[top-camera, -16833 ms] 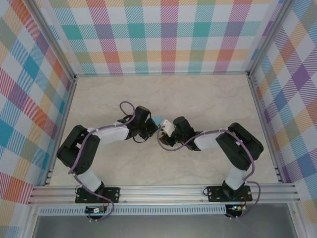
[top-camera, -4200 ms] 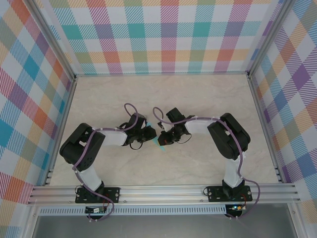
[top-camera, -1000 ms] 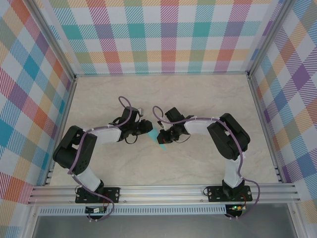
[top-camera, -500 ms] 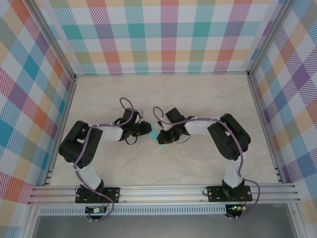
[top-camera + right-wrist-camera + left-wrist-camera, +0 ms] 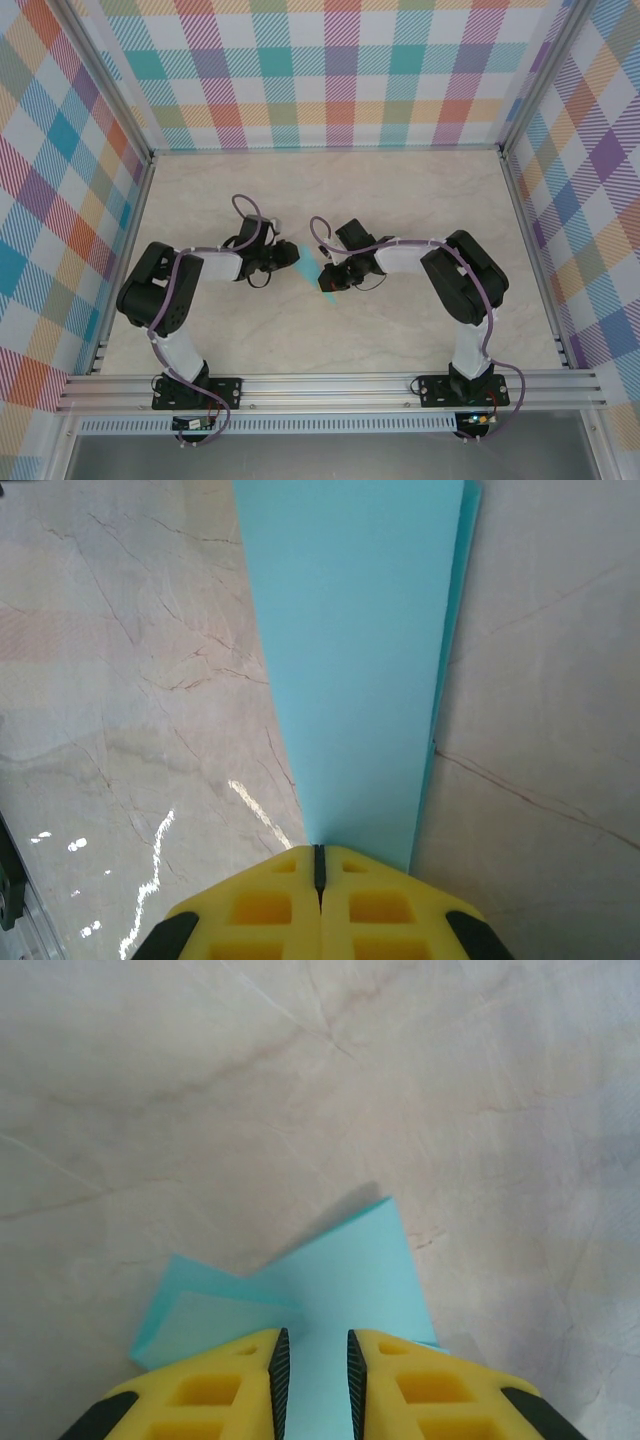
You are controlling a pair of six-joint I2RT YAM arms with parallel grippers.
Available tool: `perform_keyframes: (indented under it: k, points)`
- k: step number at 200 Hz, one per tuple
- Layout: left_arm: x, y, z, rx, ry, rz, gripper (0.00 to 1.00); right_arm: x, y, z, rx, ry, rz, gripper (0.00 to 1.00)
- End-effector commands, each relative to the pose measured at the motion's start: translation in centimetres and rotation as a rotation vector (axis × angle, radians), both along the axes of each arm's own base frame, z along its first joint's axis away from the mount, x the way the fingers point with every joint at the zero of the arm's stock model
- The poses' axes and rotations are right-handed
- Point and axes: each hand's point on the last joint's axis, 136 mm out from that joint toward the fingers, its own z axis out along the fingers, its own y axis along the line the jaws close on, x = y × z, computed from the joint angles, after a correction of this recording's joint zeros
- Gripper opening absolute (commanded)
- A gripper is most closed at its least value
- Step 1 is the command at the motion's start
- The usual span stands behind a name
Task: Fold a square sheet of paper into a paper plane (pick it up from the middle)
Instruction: Fold the wing for the fifth time at the center of the table.
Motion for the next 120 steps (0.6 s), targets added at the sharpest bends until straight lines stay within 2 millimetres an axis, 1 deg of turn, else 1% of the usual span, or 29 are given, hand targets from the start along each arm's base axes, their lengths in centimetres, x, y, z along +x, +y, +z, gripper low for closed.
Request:
perform_keyframes:
  k: [1,19,28,35,51,69,95,120]
  points:
    - [0.5,0.5,4.0,-0.04,-0.082,0.005,0.24,-3.4,-3.8,-3.7,-0.198,0.132,-0.005,0.0]
    - [-0.1,0.0,6.5,-0.079,-0.128,0.001,0.24,-3.5,-3.7,-3.8,-0.196,0.141,-0.007,0.0]
    - [-0.6,-0.5,7.3,-0.097,-0.142,-0.009,0.23,-3.4,-3.6,-3.8,-0.195,0.143,-0.008,0.0]
    - [-1.0,-0.8,7.7,-0.105,-0.149,-0.014,0.22,-3.5,-3.6,-3.8,-0.196,0.144,-0.007,0.0]
    - [-2.4,-1.8,7.9,-0.125,-0.152,-0.03,0.18,-3.4,-3.6,-3.9,-0.196,0.147,-0.01,0.0]
    - [-3.8,-3.1,7.4,-0.139,-0.139,-0.047,0.14,-3.4,-3.6,-3.9,-0.197,0.151,-0.014,0.0]
    - [-5.6,-5.3,5.8,-0.133,-0.105,-0.103,0.07,-3.6,-3.6,-4.0,-0.201,0.158,-0.017,0.0]
    - [-6.1,-6.7,4.1,-0.124,-0.066,-0.133,0.02,-3.6,-3.8,-4.2,-0.205,0.163,-0.02,0.0]
